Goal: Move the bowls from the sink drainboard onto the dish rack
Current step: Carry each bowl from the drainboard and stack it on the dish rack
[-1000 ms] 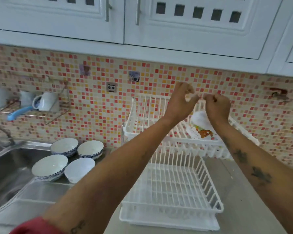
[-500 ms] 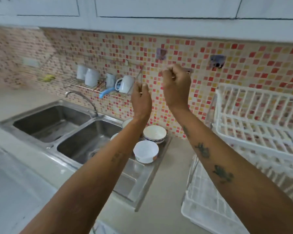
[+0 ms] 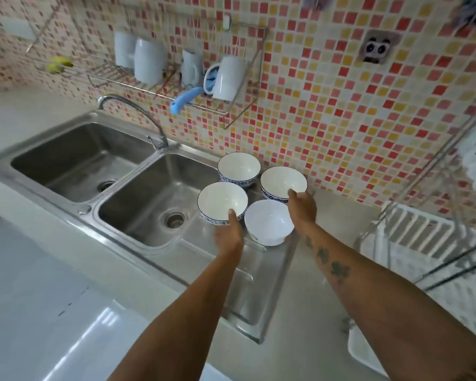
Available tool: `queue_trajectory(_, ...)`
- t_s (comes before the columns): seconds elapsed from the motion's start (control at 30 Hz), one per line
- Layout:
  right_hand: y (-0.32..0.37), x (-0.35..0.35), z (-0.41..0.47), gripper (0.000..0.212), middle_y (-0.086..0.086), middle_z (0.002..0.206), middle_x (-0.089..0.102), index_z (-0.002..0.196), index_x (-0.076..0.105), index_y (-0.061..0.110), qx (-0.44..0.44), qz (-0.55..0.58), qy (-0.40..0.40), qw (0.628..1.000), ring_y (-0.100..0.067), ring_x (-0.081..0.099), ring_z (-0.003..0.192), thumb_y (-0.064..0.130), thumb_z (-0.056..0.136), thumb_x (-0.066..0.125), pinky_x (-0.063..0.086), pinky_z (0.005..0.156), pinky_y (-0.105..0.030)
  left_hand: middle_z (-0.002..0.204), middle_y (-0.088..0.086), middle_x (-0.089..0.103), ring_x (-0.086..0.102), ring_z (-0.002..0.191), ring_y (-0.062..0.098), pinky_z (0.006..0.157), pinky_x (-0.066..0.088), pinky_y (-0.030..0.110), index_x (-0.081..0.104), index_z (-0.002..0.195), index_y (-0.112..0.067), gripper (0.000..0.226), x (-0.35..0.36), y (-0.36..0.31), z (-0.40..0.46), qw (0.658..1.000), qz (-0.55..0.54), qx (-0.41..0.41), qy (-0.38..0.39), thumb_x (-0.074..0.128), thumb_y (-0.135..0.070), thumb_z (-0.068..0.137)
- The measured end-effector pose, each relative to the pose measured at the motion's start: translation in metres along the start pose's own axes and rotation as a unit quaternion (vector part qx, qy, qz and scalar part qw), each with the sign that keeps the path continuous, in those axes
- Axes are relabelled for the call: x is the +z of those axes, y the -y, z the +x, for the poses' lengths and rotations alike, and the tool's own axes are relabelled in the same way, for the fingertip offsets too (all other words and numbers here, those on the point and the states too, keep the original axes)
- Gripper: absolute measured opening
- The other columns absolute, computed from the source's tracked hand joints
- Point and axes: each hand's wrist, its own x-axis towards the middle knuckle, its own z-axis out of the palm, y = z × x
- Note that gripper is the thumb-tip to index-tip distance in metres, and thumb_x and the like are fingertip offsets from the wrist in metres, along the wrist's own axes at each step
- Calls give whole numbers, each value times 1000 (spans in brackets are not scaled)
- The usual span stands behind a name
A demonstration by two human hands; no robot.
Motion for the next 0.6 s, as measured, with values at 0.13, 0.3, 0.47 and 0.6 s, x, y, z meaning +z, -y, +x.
queue_trajectory(0.13,-29,8,19,43,-12,85,59,86,63,0,53,-8,-2,999,-26,53,80,38,96,45,38,71,-32,125,8,68,61,117,35,100,48,47,67,117,-25,50,25,32,17,996,26,57,58,38,-58,93)
queue_trajectory(0.3,-46,23,26,27,-17,111,63,106,66,6,113,63,36,991,-25,53,94,26,94,53,42,83,-35,120,8,63,62,106,35,78,60,50,55,123,-17,69,57,42,26,998,-24,-16,57,44,-69,78)
queue_trajectory(0.47,-49,39,24,34,-19,127,60,124,61,4,155,101,26,982,-34,56,109,13,95,46,46,93,-41,143,19,50,49,128,41,108,40,52,47,138,-8,58,65,36,31,998,27,-40,34,39,-48,96)
queue_trajectory(0.6,-48,42,23,39,-17,131,58,128,58,5,165,100,18,981,-26,51,98,10,94,40,41,81,-31,146,15,48,49,128,40,106,43,55,42,142,-12,51,66,25,28,997,-14,-66,41,36,-41,101)
